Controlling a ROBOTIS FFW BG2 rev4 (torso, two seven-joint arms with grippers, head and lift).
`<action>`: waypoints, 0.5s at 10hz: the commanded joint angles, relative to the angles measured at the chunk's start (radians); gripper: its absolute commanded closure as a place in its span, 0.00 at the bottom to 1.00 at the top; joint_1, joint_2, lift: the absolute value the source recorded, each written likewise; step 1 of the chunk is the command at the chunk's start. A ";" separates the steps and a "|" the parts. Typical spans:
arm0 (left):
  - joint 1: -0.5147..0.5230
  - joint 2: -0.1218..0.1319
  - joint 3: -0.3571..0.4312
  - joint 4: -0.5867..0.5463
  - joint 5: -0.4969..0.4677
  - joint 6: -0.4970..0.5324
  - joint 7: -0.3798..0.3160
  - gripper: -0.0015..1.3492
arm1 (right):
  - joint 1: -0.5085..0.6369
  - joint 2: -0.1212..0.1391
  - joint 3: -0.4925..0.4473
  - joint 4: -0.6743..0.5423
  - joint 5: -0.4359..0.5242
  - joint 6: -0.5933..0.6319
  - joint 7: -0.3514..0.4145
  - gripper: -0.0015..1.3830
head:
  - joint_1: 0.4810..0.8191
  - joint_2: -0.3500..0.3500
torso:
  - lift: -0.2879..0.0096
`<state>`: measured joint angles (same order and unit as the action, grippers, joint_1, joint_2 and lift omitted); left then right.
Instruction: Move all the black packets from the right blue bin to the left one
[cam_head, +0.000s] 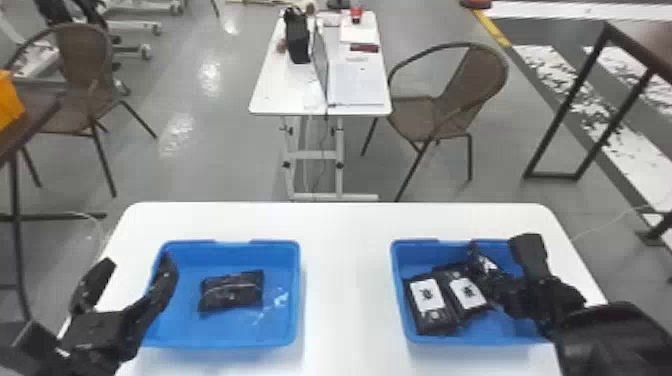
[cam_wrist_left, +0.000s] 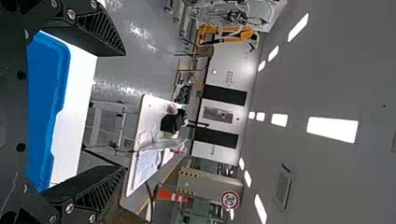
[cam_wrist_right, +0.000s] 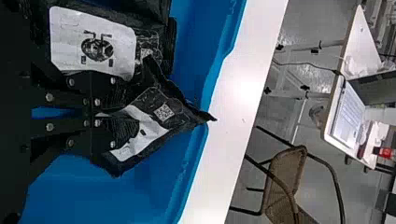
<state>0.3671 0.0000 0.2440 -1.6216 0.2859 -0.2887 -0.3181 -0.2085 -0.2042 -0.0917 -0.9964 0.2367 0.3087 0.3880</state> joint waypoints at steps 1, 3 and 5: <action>0.000 -0.003 0.003 0.014 0.022 -0.012 0.001 0.13 | 0.023 -0.017 -0.003 -0.050 -0.028 0.053 0.020 0.86 | 0.63 0.46 | 0.97; 0.000 -0.003 0.009 0.015 0.016 -0.021 -0.001 0.12 | 0.132 -0.021 -0.014 -0.271 -0.054 0.098 -0.008 0.86 | 0.63 0.46 | 0.97; -0.005 -0.003 0.011 0.014 0.004 -0.033 -0.002 0.12 | 0.274 -0.021 -0.056 -0.554 -0.089 0.142 -0.032 0.86 | 0.63 0.45 | 0.97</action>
<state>0.3639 0.0000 0.2545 -1.6061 0.2943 -0.3183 -0.3204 0.0282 -0.2245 -0.1364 -1.4767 0.1608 0.4404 0.3563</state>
